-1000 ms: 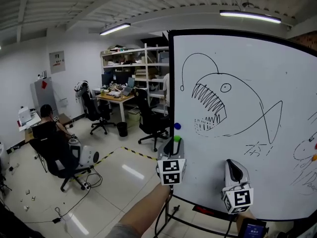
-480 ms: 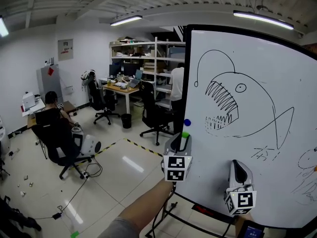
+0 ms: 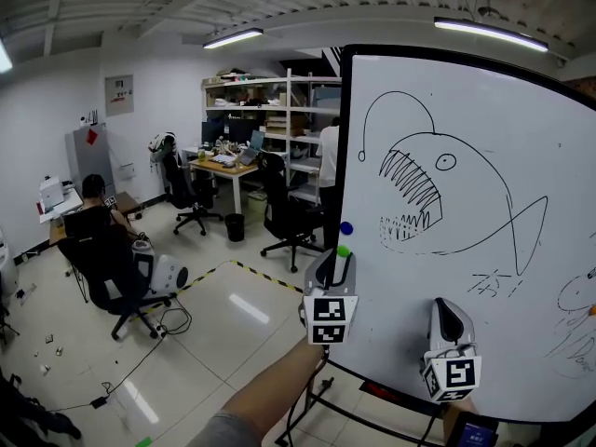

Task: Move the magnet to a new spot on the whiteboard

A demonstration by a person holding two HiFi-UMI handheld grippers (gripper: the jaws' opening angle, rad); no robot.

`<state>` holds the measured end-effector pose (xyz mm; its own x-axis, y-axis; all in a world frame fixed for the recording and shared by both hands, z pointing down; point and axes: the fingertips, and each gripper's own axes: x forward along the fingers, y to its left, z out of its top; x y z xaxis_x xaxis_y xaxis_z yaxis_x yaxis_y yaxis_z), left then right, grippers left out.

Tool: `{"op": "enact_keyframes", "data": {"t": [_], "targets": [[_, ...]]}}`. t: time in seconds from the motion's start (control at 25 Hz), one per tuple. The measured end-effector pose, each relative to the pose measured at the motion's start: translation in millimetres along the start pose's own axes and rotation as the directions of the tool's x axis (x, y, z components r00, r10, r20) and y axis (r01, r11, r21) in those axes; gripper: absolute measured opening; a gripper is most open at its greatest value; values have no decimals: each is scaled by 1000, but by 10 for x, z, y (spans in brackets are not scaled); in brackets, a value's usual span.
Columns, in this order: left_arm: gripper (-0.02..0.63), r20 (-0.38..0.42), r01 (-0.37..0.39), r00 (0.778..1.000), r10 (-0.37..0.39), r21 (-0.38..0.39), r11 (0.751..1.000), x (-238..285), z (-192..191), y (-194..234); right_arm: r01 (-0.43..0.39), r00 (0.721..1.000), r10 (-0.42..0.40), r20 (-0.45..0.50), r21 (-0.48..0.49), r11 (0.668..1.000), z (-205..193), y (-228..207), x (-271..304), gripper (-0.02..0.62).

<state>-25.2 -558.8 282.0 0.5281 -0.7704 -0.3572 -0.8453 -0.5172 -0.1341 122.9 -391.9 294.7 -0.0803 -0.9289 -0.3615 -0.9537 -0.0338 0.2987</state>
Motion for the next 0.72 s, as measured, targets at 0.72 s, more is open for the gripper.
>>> {"op": "enact_keyframes", "data": {"t": [0.72], "targets": [[0,102,266,960,-262,-27,964,-411,472,-1993,163,987,-163,-9,-48,986,150,-1046,-1058,8]]}}
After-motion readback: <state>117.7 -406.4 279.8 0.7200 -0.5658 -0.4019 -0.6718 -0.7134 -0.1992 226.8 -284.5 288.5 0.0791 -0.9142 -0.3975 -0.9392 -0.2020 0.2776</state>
